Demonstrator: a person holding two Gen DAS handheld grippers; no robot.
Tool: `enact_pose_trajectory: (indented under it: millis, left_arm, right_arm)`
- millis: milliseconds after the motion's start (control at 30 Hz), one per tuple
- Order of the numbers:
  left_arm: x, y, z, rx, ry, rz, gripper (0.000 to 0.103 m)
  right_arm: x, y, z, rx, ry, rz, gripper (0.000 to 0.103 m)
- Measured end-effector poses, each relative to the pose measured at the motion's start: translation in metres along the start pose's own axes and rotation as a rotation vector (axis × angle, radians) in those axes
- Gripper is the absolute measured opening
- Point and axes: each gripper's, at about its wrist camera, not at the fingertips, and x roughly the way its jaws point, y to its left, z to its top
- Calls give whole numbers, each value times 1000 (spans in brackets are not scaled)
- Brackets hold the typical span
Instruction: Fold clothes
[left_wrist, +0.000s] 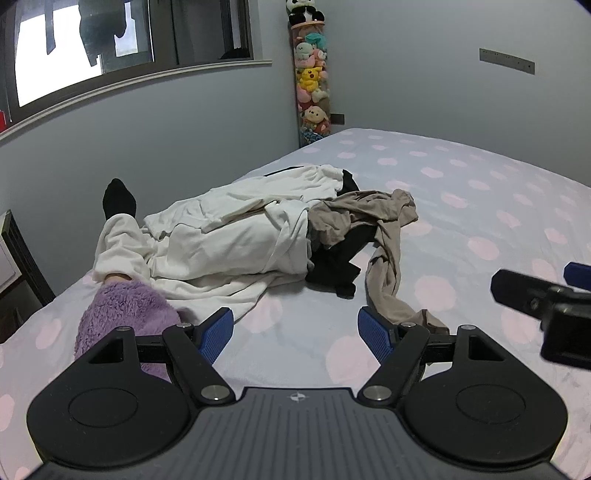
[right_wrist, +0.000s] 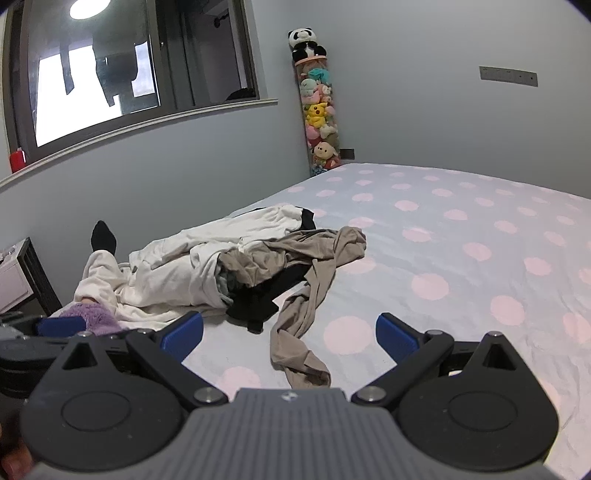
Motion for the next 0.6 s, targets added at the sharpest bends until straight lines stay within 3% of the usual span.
enact_pose_trajectory:
  millis: [600]
  left_arm:
    - [6,-12,-11,25,7,7,73]
  right_arm:
    - [25,-12,-12,23,60,-6,101]
